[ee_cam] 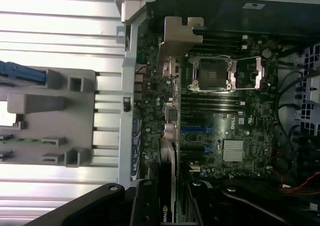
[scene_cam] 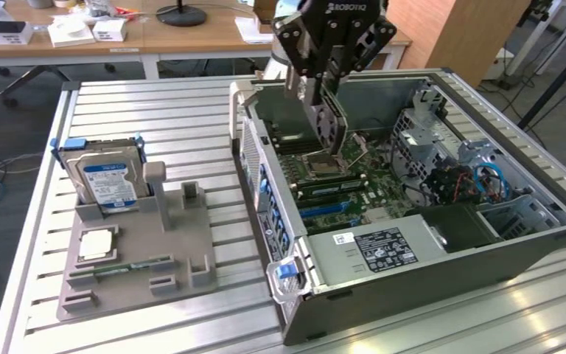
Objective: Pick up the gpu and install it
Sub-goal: 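Pick up the gpu and move the gpu toward the slot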
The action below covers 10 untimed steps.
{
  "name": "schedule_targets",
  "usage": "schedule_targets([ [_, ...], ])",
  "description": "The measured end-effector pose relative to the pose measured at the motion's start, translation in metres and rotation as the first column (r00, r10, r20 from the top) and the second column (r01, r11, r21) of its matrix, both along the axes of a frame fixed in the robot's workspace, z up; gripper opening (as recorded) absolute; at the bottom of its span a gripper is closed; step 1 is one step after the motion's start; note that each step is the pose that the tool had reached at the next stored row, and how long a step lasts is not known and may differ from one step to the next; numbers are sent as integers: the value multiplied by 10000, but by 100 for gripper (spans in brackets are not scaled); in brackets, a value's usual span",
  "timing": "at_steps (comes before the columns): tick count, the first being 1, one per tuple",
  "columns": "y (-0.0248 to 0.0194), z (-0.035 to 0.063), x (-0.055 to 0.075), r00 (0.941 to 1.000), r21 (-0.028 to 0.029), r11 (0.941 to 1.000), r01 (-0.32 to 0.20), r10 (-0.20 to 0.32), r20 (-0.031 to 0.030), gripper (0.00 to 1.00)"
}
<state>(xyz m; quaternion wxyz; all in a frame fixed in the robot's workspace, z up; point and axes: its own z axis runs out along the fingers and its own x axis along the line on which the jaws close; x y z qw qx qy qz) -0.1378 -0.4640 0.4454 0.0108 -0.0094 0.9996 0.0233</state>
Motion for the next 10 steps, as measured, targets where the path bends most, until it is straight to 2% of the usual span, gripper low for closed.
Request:
schedule_targets([
  [10, 0, 0, 402, 10000, 0, 10000, 0, 0, 0, 26],
])
